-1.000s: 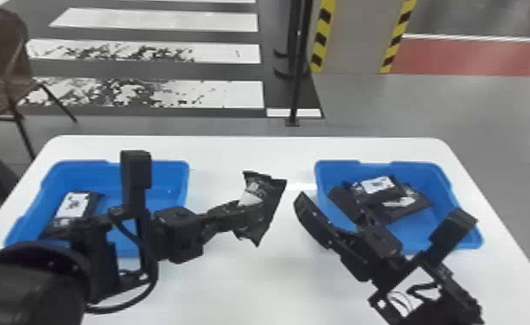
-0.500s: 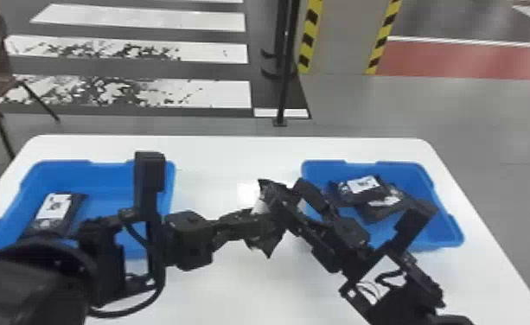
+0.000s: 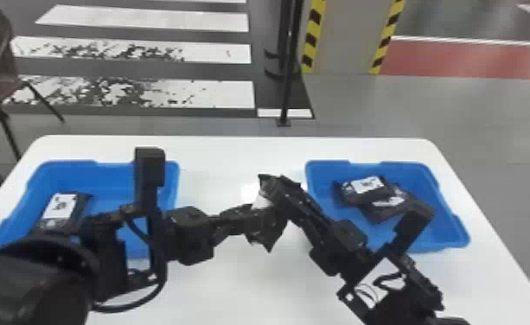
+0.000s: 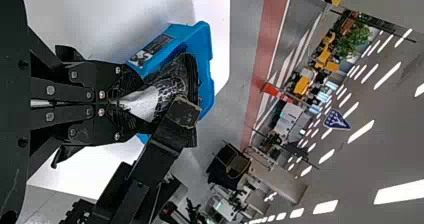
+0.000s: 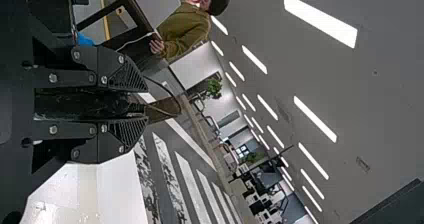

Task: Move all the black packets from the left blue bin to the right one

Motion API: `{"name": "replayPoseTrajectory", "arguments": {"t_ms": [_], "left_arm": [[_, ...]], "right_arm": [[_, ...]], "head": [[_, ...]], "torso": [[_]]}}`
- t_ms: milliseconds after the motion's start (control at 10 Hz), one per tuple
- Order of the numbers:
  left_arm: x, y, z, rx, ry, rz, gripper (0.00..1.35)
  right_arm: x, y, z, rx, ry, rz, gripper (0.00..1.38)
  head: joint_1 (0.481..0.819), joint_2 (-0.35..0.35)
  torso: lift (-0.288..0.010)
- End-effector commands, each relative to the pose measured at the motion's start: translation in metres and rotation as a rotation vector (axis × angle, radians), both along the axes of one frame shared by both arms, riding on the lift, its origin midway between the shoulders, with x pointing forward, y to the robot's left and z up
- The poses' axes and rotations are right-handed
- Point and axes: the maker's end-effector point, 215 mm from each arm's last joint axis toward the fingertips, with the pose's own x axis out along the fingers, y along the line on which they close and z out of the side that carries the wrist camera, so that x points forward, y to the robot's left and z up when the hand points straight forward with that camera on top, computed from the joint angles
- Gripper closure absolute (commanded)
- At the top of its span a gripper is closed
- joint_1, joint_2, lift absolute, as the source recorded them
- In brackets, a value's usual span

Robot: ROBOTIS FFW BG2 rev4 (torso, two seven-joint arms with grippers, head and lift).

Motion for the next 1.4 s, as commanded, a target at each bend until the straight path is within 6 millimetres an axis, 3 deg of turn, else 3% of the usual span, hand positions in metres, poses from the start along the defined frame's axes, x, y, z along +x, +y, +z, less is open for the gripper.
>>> {"name": "replayPoseTrajectory", "arguments": {"t_ms": [0,100,200,300,500,800,1000,1200,1300], "left_arm": [[0.004,0.002,0.005,-0.017,-0.008,0.014,1.14],[0.006,0.003,0.008,-0.054,-0.008,0.032,0.9],[0.007,0.009,0.005,-0.066,0.0,0.055,0.44],[0.008,0.016,0.004,-0.074,-0.005,0.08,0.11],[0.007,0.027,0.01,-0.122,-0.03,0.124,0.14],[-0.012,0.097,0.031,-0.101,-0.104,0.316,0.14],[-0.029,0.136,0.038,-0.066,-0.127,0.428,0.14],[-0.041,0.143,0.06,-0.065,-0.183,0.474,0.14],[-0.046,0.15,0.069,-0.063,-0.203,0.507,0.14]], "right_arm": [[-0.001,0.003,0.003,0.014,-0.001,0.007,1.28],[-0.001,0.003,0.004,0.02,0.0,0.009,1.28],[0.001,0.001,0.005,0.028,0.001,0.005,1.28],[0.009,-0.008,0.003,0.026,0.002,-0.01,1.28],[0.035,-0.046,-0.005,-0.024,-0.003,-0.072,1.28],[0.079,-0.137,-0.029,-0.181,0.011,-0.229,1.28],[0.103,-0.202,-0.065,-0.305,0.068,-0.33,1.28],[0.107,-0.27,-0.103,-0.408,0.15,-0.449,1.28],[0.103,-0.283,-0.116,-0.43,0.179,-0.473,1.17]], "head": [[0.695,-0.069],[0.695,-0.064],[0.695,-0.062],[0.695,-0.058],[0.695,-0.06],[0.695,-0.099],[0.695,-0.111],[0.695,-0.142],[0.695,-0.179]], "torso": [[-0.14],[-0.14],[-0.14],[-0.14],[-0.14],[-0.14],[-0.14],[-0.14],[-0.14]]}}
